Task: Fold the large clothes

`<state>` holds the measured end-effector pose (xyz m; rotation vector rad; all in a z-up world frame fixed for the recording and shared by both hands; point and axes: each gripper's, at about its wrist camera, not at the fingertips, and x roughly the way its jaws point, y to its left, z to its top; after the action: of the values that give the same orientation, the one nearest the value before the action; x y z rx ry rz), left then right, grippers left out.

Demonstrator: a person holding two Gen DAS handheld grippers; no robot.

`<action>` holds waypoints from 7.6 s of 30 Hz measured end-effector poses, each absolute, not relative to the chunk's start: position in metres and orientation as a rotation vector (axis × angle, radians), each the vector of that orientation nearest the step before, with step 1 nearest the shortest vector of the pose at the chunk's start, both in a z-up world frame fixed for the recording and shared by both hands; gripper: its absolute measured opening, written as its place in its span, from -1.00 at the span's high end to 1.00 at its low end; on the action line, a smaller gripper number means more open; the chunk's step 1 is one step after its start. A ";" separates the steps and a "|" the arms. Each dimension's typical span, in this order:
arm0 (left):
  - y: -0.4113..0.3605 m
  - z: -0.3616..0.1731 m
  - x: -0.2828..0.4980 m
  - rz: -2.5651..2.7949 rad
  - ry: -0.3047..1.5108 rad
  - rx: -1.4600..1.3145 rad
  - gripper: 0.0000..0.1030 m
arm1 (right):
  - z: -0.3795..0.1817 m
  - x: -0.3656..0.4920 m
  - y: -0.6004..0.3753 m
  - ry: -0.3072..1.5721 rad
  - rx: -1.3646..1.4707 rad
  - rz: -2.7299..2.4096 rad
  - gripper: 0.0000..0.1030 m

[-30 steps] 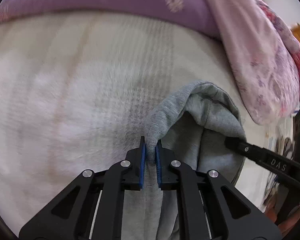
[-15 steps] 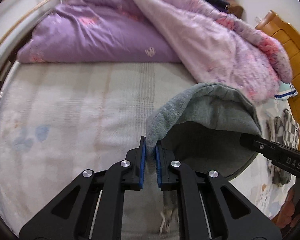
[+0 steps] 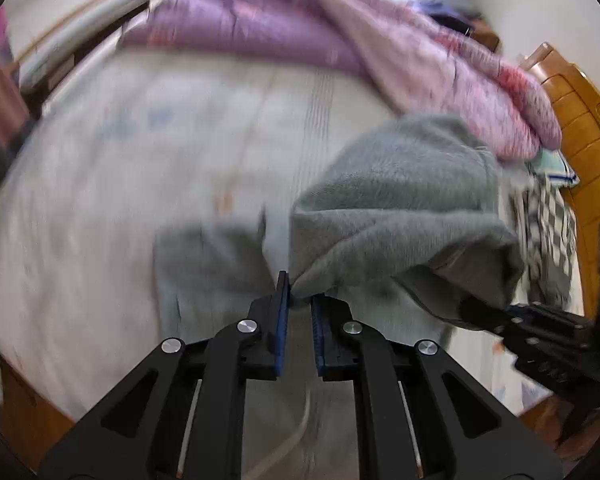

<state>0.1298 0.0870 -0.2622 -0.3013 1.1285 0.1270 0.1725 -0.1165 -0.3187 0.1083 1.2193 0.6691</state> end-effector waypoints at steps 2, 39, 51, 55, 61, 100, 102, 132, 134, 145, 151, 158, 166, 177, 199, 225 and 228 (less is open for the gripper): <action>0.085 -0.287 0.105 0.147 1.186 -0.317 0.81 | -0.354 0.145 -0.114 1.318 0.086 0.678 0.68; 0.096 -0.372 0.166 -0.038 1.395 -0.374 -0.14 | -0.454 0.215 -0.111 1.583 0.420 0.485 -0.12; 0.140 -0.421 0.227 0.135 1.418 -0.383 0.31 | -0.496 0.268 -0.149 1.554 0.543 0.339 0.38; 0.156 -0.441 0.239 0.132 1.442 -0.519 0.78 | -0.505 0.275 -0.135 1.567 0.515 0.300 0.74; 0.155 -0.419 0.265 0.142 1.381 -0.429 0.81 | -0.495 0.299 -0.139 1.525 0.538 0.287 0.81; 0.130 -0.377 0.099 0.232 1.592 -0.362 -0.48 | -0.412 0.141 -0.137 1.555 0.365 0.193 -0.38; 0.126 -0.363 0.090 0.201 1.590 -0.343 -0.49 | -0.405 0.130 -0.142 1.557 0.388 0.202 -0.38; 0.160 -0.316 0.145 0.214 1.560 -0.250 -0.77 | -0.367 0.170 -0.159 1.570 0.346 0.116 -0.53; 0.174 -0.326 0.158 0.256 1.581 -0.264 -0.77 | -0.375 0.185 -0.160 1.596 0.321 0.118 -0.53; 0.241 -0.378 0.231 0.406 1.668 -0.285 -0.77 | -0.419 0.257 -0.162 1.686 0.171 0.090 -0.65; 0.264 -0.422 0.265 0.372 1.725 -0.359 -0.77 | -0.446 0.277 -0.160 1.740 0.075 0.051 -0.66; 0.254 -0.467 0.302 0.258 1.772 -0.256 -0.47 | -0.482 0.296 -0.156 1.813 0.044 0.078 -0.66; 0.228 -0.458 0.301 0.050 1.806 -0.017 0.70 | -0.527 0.326 -0.129 1.905 -0.011 0.210 -0.78; 0.236 -0.418 0.284 0.042 1.720 -0.055 0.86 | -0.567 0.330 -0.119 1.985 -0.025 0.298 -0.70; 0.216 -0.334 0.206 0.077 1.576 -0.046 0.91 | -0.456 0.272 -0.150 1.659 0.155 0.146 0.80; 0.182 -0.285 0.147 0.110 1.428 0.085 0.92 | -0.384 0.210 -0.167 1.502 0.165 0.105 0.83; 0.176 -0.273 0.132 0.099 1.401 0.120 0.92 | -0.375 0.192 -0.167 1.483 0.150 0.106 0.83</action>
<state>0.1319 0.1765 -0.2732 0.1203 1.4011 0.0992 0.1919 -0.1673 -0.3749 0.1502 1.4832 0.1055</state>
